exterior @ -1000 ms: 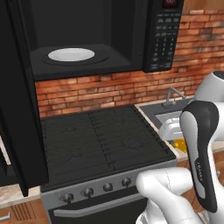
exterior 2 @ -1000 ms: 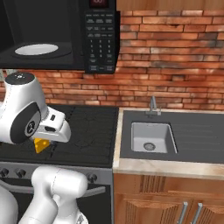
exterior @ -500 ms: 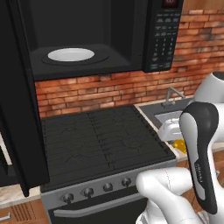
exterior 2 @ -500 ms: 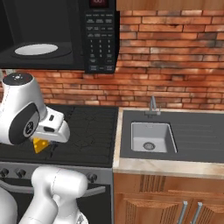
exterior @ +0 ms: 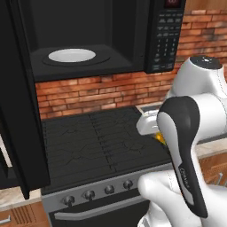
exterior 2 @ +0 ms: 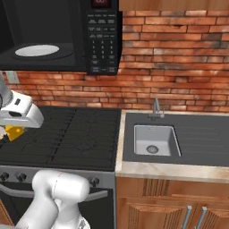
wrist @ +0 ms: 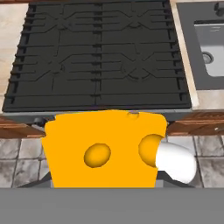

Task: Pick the cheese from the counter and place it in the microwave. Then turn on the microwave.

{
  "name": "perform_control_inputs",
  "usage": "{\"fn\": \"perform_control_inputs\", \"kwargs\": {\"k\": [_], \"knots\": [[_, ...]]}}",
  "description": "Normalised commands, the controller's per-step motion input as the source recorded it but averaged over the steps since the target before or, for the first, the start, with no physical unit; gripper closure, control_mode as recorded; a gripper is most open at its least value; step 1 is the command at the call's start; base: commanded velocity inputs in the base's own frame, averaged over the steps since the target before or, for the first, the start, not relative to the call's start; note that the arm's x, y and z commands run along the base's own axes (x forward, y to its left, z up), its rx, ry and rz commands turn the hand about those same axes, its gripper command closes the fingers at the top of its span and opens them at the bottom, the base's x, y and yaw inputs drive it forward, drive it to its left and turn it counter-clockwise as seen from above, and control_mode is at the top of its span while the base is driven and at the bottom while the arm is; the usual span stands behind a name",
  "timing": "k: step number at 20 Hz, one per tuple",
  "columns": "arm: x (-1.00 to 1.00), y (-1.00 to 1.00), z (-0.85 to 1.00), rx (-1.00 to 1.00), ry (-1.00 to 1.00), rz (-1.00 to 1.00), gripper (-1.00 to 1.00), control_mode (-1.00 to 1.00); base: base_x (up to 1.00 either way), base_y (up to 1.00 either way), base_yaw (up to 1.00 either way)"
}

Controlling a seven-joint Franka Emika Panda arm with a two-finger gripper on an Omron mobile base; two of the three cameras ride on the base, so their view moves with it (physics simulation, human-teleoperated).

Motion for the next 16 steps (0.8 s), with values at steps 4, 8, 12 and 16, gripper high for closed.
{"fn": "perform_control_inputs", "kwargs": {"k": [4, 8, 12, 16], "knots": [[0.00, 0.54, 0.71, 0.00, -0.05, 0.02, 1.00, -1.00, 0.00, 0.00, 0.00], [0.23, 0.42, 0.55, 0.00, -0.05, 0.03, 1.00, -1.00, 0.00, 0.00, 0.00], [0.45, 0.28, 0.32, 0.00, -0.06, 0.04, 1.00, -1.00, 0.00, 0.00, 0.00], [0.49, 0.26, 0.20, 0.00, -0.10, 0.05, 1.00, -1.00, 0.00, 0.00, 0.00]]}}
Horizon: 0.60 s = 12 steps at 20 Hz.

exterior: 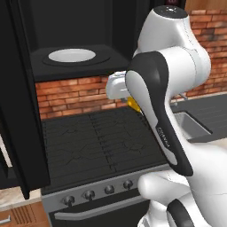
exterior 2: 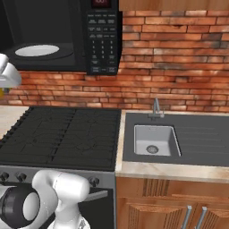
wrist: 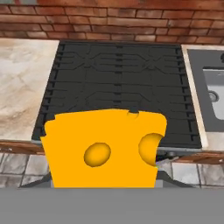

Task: Pick the cheese from the counter and place it in the microwave. Then turn on the microwave.

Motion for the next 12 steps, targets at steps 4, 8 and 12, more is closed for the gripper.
{"fn": "perform_control_inputs", "kwargs": {"k": [4, 8, 12], "knots": [[0.37, 0.28, 0.15, 0.00, -0.16, 0.05, 1.00, -1.00, 0.00, 0.00, 0.00], [0.30, 0.24, 0.09, 0.00, -0.18, 0.04, 1.00, -1.00, 0.00, 0.00, 0.00], [0.28, 0.13, 0.01, 0.00, -0.18, 0.03, 1.00, -1.00, 0.00, 0.00, 0.00]]}}
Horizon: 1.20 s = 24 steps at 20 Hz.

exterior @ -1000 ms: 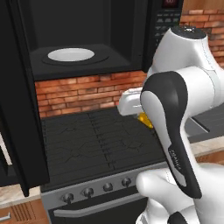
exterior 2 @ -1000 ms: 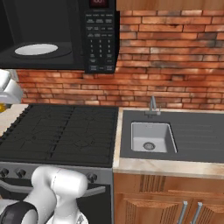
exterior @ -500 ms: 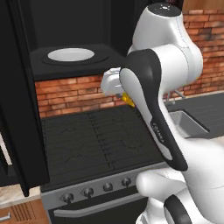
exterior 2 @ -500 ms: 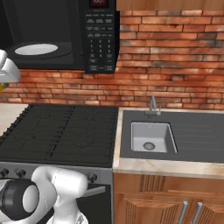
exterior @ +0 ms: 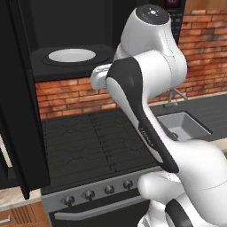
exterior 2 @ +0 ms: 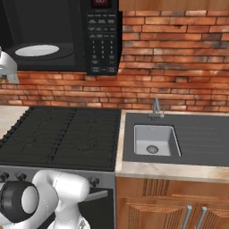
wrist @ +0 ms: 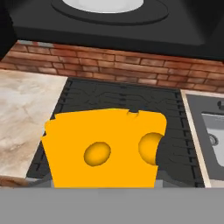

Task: Pick the cheese from the counter and place it in the microwave. Then turn on the microwave.

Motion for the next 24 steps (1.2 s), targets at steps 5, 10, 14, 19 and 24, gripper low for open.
{"fn": "perform_control_inputs", "kwargs": {"k": [5, 10, 14, 19, 24], "knots": [[0.39, 0.07, 0.14, 0.00, -0.16, 0.03, 1.00, -1.00, 0.00, 0.00, 0.00], [0.59, 0.05, 0.32, 0.00, -0.08, 0.00, 1.00, -1.00, 0.00, 0.00, 0.00], [0.61, 0.11, 0.34, 0.00, -0.01, 0.00, 1.00, -1.00, 0.00, 0.00, 0.00], [0.58, 0.15, 0.15, 0.00, 0.00, 0.00, 1.00, -1.00, 0.00, 0.00, 0.00], [0.59, 0.14, 0.00, 0.00, 0.00, 0.00, 1.00, -1.00, 0.00, 0.00, 0.00]]}}
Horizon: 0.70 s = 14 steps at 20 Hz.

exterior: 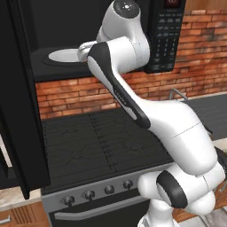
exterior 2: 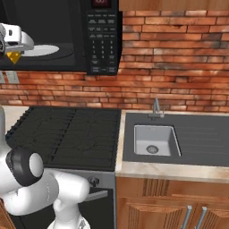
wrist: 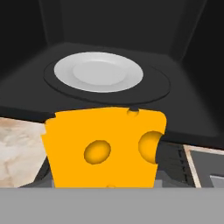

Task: Pick the cheese from the counter and place it in the microwave. Then turn on the microwave.

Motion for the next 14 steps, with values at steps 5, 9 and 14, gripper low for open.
{"fn": "perform_control_inputs", "kwargs": {"k": [5, 9, 14], "knots": [[0.60, 0.14, 0.00, 0.00, 0.00, 0.00, 1.00, -1.00, 0.00, 0.00, 0.00], [0.58, 0.19, 0.00, 0.00, 0.00, 0.00, 1.00, -1.00, 0.00, 0.00, 0.00], [0.45, 0.32, 0.00, 0.00, 0.02, 0.00, 1.00, -1.00, 0.00, 0.00, 0.00]]}}
